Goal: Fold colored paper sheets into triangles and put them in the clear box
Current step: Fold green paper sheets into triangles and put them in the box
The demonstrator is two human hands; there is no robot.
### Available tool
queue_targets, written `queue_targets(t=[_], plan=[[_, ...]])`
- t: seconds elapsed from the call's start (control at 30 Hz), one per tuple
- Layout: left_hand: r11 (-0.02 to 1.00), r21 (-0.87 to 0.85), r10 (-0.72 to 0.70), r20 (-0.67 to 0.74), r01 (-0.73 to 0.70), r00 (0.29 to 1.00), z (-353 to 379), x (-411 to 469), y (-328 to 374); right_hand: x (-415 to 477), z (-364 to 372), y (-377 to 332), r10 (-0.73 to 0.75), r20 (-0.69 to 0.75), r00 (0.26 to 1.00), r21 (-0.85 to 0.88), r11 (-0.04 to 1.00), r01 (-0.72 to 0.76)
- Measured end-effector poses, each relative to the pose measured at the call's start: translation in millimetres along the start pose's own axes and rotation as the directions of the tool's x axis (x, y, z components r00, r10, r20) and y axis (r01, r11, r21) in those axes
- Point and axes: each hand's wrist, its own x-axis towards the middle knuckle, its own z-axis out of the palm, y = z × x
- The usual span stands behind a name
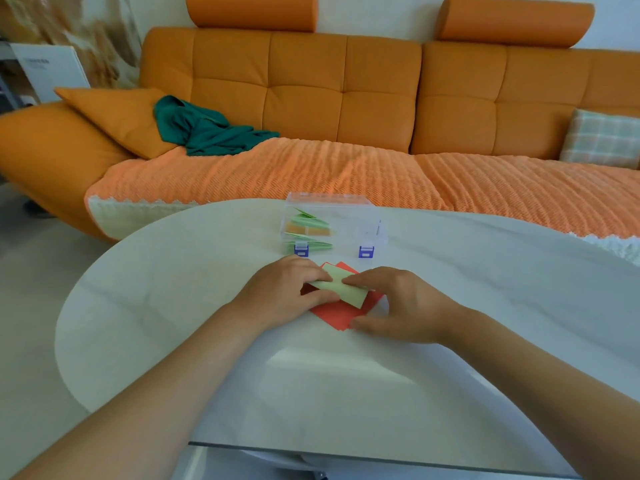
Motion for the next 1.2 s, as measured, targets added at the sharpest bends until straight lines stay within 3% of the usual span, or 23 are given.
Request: queue_targets(t=[0.13, 0.27, 0.43, 0.6, 0.7, 0.77, 0.83, 0.9, 1.03, 1.13, 1.2], plan=[[1.0, 0.008, -0.006, -0.003, 0.006, 1.0, -3, 1, 4, 3, 4, 3, 0.025, -0.113, 0.993, 0.072, 0.997, -0.017], [1.0, 0.0, 0.031, -0.03, -0.031, 0.999, -1, 0, 3, 3, 9, 8, -0.079, -0.261, 0.962, -0.069, 0.996, 0.063], [0.976, 0.066, 0.215, -0.235, -0.206, 0.948, 0, -2, 12, 3, 7, 7, -0.113, -0.387, 0.915, -0.175, 0.983, 0.048], [0.973, 0.061, 0.231, -0.23, -0.223, 0.945, 1, -8, 35, -3, 2, 8, -0.156, -0.458, 0.875, -0.237, 0.97, 0.049], [0.995, -0.056, 0.065, -0.22, -0.079, 0.973, 0, -8, 48, -13, -5, 6, -0.128, -0.391, 0.911, -0.219, 0.975, 0.043], [0.988, -0.155, -0.047, -0.178, 0.019, 0.983, 0, -8, 57, -23, -18, 3, 0.025, -0.253, 0.967, -0.06, 0.997, -0.041], [0.972, -0.223, -0.107, -0.143, 0.073, 0.984, 2, -8, 65, -34, -29, 3, 0.201, -0.087, 0.976, 0.186, 0.966, -0.182], [0.958, -0.271, -0.122, -0.105, 0.09, 0.987, 5, -9, 72, -44, -35, 8, 0.324, -0.04, 0.945, 0.356, 0.889, -0.289], [0.926, -0.376, -0.067, -0.066, 0.037, 0.996, 14, -12, 91, -54, -40, 28, 0.583, 0.02, 0.812, 0.419, 0.732, -0.537], [0.876, -0.481, -0.05, -0.031, 0.029, 0.998, 20, -12, 105, -59, -46, 35, 0.632, 0.182, 0.754, 0.51, 0.595, -0.621], [0.866, -0.499, -0.02, 0.008, 0.021, 1.0, 23, -11, 109, -60, -49, 38, 0.601, 0.245, 0.761, 0.51, 0.587, -0.628]])
